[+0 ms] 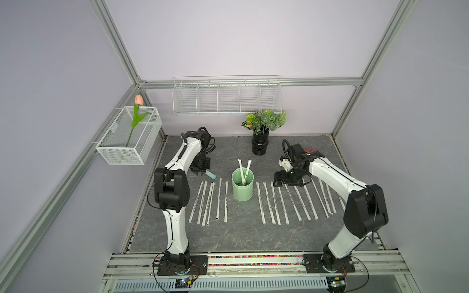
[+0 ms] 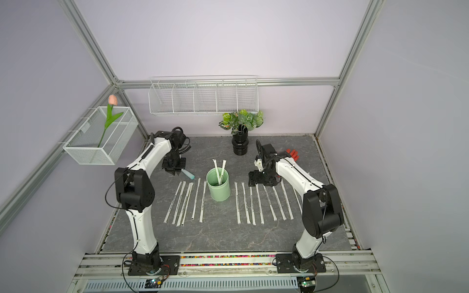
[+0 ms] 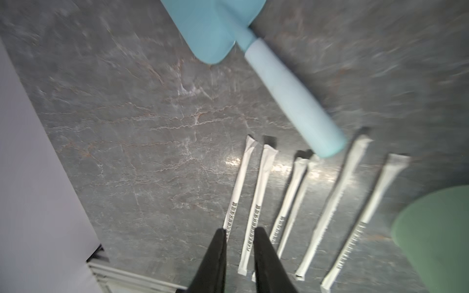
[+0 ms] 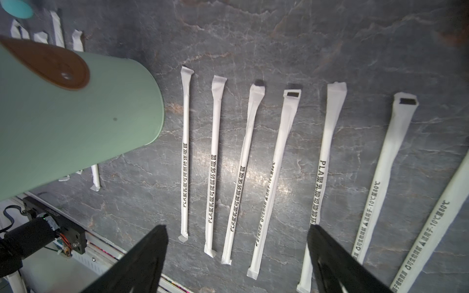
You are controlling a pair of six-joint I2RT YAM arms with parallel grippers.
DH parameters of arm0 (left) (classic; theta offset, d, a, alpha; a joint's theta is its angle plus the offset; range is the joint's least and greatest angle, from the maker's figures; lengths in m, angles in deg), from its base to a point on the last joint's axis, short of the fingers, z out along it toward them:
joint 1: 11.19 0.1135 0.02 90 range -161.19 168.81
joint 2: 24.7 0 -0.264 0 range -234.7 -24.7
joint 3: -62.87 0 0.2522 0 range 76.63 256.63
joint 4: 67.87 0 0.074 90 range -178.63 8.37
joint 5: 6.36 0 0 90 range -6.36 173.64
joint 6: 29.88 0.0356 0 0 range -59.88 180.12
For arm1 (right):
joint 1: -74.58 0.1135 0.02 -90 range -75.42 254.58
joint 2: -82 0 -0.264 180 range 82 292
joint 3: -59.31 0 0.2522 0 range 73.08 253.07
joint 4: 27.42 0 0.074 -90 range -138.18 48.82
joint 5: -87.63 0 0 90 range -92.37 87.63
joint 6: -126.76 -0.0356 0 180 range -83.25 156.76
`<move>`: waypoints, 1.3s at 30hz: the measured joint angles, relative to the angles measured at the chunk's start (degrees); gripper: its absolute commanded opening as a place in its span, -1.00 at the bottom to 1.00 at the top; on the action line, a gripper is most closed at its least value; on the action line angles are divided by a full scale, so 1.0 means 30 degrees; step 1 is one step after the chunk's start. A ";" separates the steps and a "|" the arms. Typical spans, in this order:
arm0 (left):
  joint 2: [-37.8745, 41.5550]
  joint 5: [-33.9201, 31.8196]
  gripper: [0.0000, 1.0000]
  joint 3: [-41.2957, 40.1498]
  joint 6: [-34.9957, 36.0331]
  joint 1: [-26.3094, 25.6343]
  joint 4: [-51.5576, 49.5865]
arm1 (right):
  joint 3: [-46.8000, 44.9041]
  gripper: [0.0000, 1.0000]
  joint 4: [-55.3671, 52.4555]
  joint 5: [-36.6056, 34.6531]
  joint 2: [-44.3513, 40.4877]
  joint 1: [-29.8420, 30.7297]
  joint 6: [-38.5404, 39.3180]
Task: Take the straws out of the storage container
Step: Place the straw at the center of the board, then pick up the straw from the container.
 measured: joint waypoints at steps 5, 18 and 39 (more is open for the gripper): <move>0.5129 0.2157 -0.42 -0.1348 -0.1078 -0.1457 0.3082 | -0.0204 0.78 0.0430 -0.0051 -0.2237 -0.0350 -0.0481; 0.6499 0.4160 -0.05 -0.3949 -0.1902 -0.7118 0.8349 | -0.2419 0.78 0.0882 0.1056 -0.4663 -0.2871 -0.1253; 0.4204 0.3876 0.44 -0.2834 -0.1705 -0.8531 0.9049 | -0.3730 0.78 0.0823 0.1632 -0.5938 -0.3942 -0.1268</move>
